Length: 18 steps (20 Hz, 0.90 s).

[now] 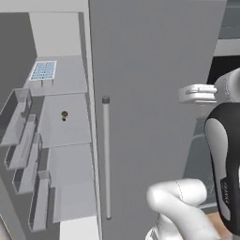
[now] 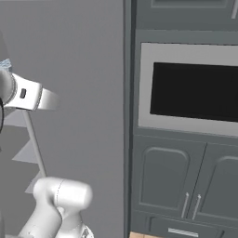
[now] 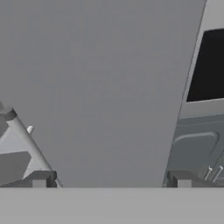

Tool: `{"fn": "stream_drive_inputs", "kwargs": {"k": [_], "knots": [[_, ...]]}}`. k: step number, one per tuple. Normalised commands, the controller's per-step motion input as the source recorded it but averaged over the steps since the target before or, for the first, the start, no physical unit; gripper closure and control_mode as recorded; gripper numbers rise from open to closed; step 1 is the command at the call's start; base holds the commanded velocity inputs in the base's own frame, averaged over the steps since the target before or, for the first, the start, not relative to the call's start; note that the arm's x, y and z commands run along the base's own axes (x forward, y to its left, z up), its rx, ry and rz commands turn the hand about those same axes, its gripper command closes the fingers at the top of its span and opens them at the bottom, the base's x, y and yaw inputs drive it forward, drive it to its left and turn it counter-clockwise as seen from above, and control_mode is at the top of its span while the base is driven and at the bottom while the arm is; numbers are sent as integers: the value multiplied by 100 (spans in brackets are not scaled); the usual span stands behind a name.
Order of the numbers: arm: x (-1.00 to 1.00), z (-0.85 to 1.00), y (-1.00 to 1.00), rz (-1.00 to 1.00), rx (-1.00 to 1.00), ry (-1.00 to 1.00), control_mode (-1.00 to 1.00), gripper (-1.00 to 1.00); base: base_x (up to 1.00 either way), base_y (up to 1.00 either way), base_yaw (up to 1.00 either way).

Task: Open the freezer door, pick up the ice cube tray from the freezer, and place it on the dining counter.

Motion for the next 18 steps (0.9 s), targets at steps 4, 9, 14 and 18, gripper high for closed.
{"fn": "stream_drive_inputs", "kwargs": {"k": [4, 9, 14, 18], "knots": [[0, 0, 0, 0, 0, 0, 100, -100, -14, 93, 16], [0, 0, 0, 0, 0, 0, 100, -100, -1, 93, 20], [0, 0, 0, 0, 0, 0, 100, -100, 19, 26, 8], [0, 0, 0, 0, 0, 0, 100, -100, 48, -31, 0]]}}
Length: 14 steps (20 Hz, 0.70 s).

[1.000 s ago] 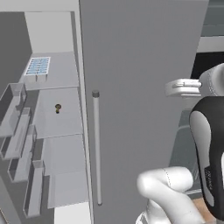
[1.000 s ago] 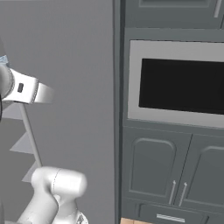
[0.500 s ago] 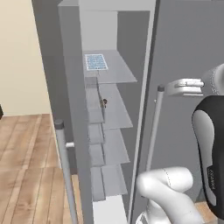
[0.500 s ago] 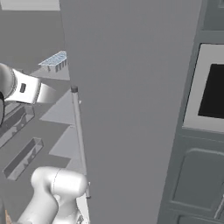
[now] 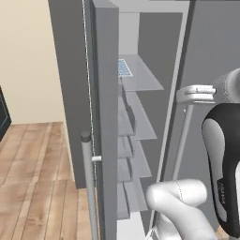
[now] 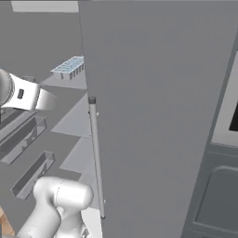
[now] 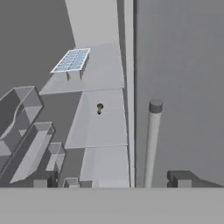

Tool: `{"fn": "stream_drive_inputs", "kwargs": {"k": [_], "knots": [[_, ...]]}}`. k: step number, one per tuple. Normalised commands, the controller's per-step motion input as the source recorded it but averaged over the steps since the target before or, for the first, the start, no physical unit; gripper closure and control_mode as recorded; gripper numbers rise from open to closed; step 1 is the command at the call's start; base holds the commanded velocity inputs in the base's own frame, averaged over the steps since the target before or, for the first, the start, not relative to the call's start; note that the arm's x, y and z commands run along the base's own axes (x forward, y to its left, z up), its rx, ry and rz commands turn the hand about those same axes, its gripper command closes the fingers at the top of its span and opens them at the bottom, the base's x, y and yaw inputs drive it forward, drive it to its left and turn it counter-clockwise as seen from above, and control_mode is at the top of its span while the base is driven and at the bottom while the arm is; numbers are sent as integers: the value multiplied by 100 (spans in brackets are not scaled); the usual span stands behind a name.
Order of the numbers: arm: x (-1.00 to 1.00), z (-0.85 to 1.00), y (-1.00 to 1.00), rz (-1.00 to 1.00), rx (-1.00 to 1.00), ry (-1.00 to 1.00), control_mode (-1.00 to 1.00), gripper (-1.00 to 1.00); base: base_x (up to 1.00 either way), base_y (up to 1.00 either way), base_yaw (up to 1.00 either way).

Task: Open the freezer door, pick up the ice cube tray from the freezer, and place it on the dining counter.

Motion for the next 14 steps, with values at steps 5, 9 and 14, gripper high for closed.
{"fn": "stream_drive_inputs", "kwargs": {"k": [5, 9, 14], "knots": [[0, 0, 0, 0, 0, 0, 100, -100, 67, -27, 1], [0, 0, 0, 0, 0, 0, 100, -100, 17, -4, 0], [3, -4, 1, 11, -14, -4, -100, -100, 0, 0, 0]]}}
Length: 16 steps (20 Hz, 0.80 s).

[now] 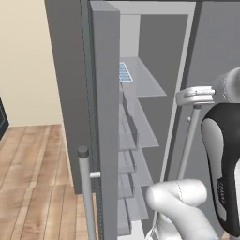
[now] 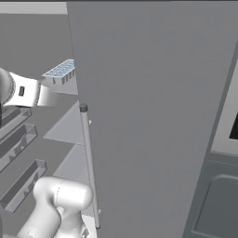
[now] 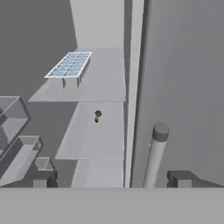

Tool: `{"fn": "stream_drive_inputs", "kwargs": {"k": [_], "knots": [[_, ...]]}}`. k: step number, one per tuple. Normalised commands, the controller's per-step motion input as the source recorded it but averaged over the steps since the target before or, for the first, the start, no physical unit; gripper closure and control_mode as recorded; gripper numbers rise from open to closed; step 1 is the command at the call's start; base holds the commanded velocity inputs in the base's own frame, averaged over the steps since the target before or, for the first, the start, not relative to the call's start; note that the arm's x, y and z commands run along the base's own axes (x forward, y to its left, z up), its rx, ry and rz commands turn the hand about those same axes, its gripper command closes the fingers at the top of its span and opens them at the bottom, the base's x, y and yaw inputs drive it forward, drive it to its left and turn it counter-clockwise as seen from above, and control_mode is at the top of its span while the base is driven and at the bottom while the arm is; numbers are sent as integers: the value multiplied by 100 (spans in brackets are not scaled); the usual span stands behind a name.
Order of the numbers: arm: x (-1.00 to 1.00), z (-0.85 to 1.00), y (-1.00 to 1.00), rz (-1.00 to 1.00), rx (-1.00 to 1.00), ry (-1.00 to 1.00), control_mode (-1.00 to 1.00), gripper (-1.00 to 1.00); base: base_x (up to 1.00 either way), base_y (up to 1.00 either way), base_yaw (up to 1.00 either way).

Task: Open the freezer door, pick up the ice cube tray from the freezer, and place it on the dining counter.

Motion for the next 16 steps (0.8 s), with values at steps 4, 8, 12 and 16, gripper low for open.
{"fn": "stream_drive_inputs", "kwargs": {"k": [4, 8, 12, 16], "knots": [[-1, 0, 5, 49, -32, -4, -100, -100, 0, 0, 0], [-22, 0, 2, 43, -40, 0, -100, -100, 0, 0, 0], [-24, 0, 0, 32, -52, -1, -100, -100, 0, 0, 0], [-8, 0, 0, 25, -55, -3, -100, -100, 0, 0, 0]]}}
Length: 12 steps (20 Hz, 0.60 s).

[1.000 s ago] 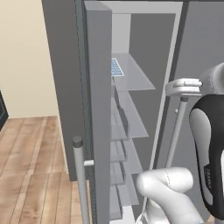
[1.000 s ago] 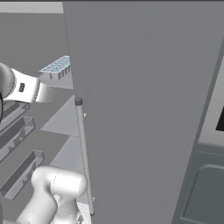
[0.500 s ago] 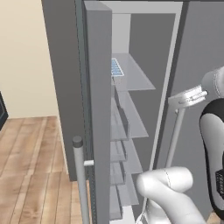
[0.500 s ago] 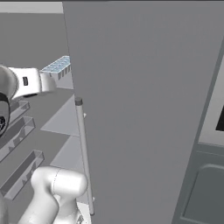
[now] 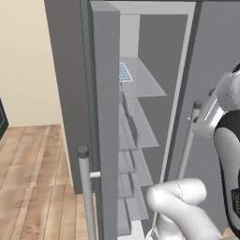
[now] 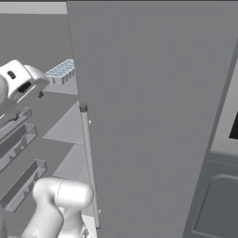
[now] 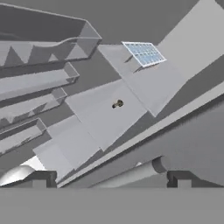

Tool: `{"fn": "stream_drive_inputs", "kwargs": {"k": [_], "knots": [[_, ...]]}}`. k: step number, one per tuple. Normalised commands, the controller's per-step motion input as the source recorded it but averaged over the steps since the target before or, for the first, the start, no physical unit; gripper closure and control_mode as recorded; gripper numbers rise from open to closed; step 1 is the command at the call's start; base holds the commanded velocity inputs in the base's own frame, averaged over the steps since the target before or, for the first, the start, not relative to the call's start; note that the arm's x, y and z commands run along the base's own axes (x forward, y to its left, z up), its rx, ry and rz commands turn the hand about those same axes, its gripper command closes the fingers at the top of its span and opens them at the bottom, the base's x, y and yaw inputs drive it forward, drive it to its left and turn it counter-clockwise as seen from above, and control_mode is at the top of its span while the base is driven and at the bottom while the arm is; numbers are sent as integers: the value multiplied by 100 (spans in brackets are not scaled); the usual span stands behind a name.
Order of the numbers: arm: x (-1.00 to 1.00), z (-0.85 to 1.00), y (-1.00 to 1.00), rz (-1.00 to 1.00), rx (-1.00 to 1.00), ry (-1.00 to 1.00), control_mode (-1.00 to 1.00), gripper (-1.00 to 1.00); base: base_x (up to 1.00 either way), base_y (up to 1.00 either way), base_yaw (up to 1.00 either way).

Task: Open the freezer door, pick up the ice cube tray from the freezer, and place it on the dining counter.

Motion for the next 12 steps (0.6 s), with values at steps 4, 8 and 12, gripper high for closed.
{"fn": "stream_drive_inputs", "kwargs": {"k": [4, 8, 12], "knots": [[-1, 0, 0, 25, -50, -5, -100, -100, 0, 0, 0], [1, -1, 0, 37, -27, -3, -100, -100, 0, 0, 0], [3, -15, 4, 43, -15, 0, -100, -100, 0, 0, 0]]}}
